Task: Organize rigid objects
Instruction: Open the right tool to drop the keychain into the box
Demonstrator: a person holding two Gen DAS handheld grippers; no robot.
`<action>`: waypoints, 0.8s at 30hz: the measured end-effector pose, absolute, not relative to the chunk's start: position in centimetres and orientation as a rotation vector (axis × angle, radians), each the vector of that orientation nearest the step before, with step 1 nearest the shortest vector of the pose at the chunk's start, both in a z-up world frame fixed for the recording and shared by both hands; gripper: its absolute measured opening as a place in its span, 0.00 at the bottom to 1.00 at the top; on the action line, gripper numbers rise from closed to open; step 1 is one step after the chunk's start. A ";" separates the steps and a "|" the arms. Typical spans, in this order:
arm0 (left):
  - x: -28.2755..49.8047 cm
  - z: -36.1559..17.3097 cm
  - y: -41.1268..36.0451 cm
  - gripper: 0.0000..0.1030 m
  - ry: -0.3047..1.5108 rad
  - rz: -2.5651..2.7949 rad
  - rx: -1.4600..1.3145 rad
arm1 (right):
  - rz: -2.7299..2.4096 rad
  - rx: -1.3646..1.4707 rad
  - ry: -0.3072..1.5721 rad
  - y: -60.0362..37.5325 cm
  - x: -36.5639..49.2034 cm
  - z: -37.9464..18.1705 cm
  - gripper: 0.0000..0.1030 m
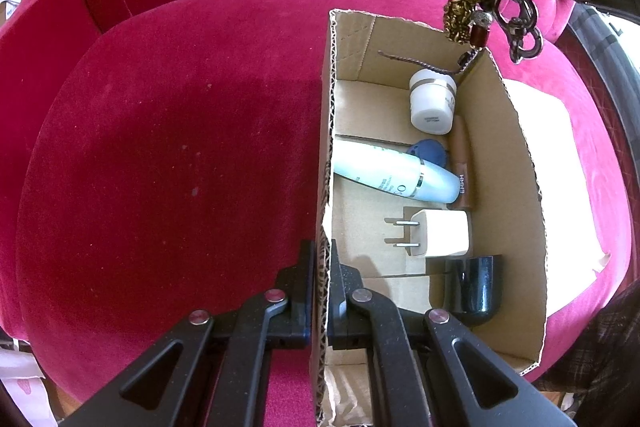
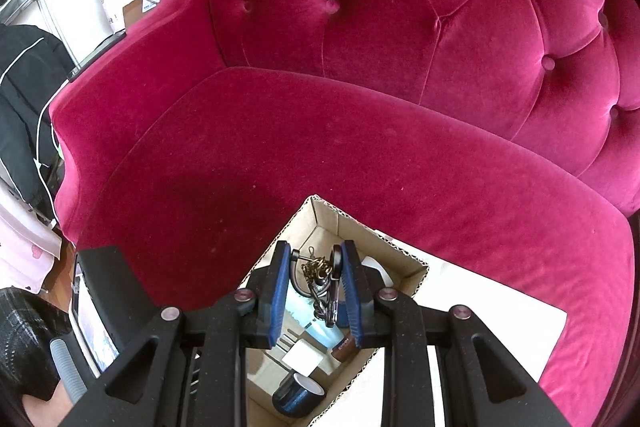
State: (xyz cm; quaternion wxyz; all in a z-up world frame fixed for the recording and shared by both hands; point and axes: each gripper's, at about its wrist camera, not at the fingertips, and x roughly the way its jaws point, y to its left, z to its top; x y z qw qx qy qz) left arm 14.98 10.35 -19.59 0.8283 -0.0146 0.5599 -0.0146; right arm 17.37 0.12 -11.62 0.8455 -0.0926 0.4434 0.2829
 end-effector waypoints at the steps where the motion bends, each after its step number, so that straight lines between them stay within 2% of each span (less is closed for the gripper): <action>1: 15.0 -19.6 10.4 0.04 1.189 -0.031 -0.032 | 0.598 -0.193 0.937 0.1 17.4 -11.7 0.25; 7: 14.9 -19.6 10.3 0.04 1.187 -0.032 -0.032 | 0.599 -0.172 0.939 -0.1 17.6 -11.3 0.26; 9: 14.9 -19.6 10.3 0.04 1.187 -0.032 -0.032 | 0.593 -0.163 0.934 -0.3 17.6 -11.1 0.39; 11: 14.9 -19.6 10.4 0.03 1.184 -0.031 -0.029 | 0.583 -0.150 0.919 -0.5 17.6 -10.7 0.63; 12: 14.9 -19.5 10.4 0.03 1.183 -0.032 -0.030 | 0.579 -0.148 0.912 -0.6 17.7 -10.5 0.70; 14: 14.8 -19.5 10.4 0.03 1.182 -0.032 -0.031 | 0.561 -0.148 0.901 -0.7 17.7 -10.2 0.96; 15: 14.8 -19.5 10.3 0.03 1.182 -0.032 -0.030 | 0.559 -0.147 0.902 -0.8 17.8 -10.2 1.00; 24: 14.8 -19.5 10.3 0.03 1.182 -0.032 -0.028 | 0.519 -0.147 0.930 -1.3 18.1 -10.8 1.00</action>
